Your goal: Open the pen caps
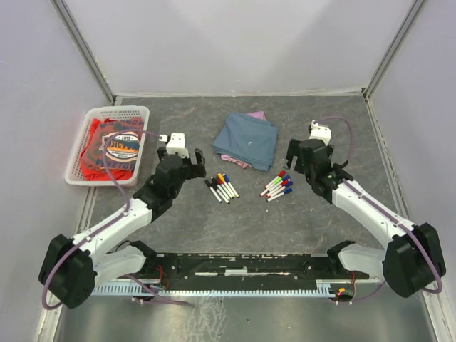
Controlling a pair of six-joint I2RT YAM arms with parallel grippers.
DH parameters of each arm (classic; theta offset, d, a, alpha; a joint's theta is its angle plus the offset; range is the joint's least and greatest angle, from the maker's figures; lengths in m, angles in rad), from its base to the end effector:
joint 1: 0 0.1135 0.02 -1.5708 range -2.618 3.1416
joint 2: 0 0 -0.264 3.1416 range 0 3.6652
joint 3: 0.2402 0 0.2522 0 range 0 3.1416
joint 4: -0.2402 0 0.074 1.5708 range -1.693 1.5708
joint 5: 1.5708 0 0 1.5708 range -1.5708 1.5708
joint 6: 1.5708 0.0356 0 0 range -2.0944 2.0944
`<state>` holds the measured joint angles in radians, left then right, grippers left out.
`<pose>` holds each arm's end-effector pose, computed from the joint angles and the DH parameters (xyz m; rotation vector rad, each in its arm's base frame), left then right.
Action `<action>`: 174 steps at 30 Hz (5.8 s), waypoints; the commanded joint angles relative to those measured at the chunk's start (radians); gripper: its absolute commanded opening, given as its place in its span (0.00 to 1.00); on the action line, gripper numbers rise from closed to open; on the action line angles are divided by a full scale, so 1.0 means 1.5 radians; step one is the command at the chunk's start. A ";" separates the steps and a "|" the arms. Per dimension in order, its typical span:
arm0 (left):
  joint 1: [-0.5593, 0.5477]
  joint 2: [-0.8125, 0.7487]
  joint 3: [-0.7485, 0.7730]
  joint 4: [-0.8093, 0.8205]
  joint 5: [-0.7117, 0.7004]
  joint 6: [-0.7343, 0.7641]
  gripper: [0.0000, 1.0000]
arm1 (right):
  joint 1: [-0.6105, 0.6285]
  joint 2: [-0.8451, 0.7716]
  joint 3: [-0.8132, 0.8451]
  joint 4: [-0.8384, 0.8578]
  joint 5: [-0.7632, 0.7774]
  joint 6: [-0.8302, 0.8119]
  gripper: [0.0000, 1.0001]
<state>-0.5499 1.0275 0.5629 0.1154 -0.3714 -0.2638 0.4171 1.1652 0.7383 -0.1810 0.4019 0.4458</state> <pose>0.2029 -0.1092 0.2467 0.0233 1.8999 -0.1969 0.2354 0.0891 0.2483 0.2552 2.1097 0.0707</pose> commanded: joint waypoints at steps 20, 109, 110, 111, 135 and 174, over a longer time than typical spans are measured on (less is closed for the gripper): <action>-0.156 0.100 0.105 0.025 -0.059 -0.034 0.98 | 0.205 -0.001 0.082 -0.257 0.217 0.461 0.63; -0.189 0.063 0.093 -0.010 -0.030 -0.062 0.97 | 0.247 0.144 -0.111 -0.137 0.050 0.553 0.01; -0.189 0.063 0.095 -0.014 -0.024 -0.067 0.97 | 0.252 0.129 -0.114 -0.137 0.053 0.541 0.01; -0.188 0.063 0.099 -0.019 -0.016 -0.071 0.97 | 0.258 0.113 -0.115 -0.140 0.057 0.525 0.01; -0.187 0.190 0.181 0.004 0.312 -0.239 0.93 | 0.384 -0.092 -0.150 0.166 -0.141 0.184 0.01; -0.132 0.183 0.048 0.206 0.432 -0.413 0.40 | 0.399 -0.105 -0.169 0.283 -0.127 0.218 0.01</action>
<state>-0.7536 1.3312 0.6399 0.3496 0.2459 -0.8444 1.0126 1.0019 0.4782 0.1780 0.2028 0.7643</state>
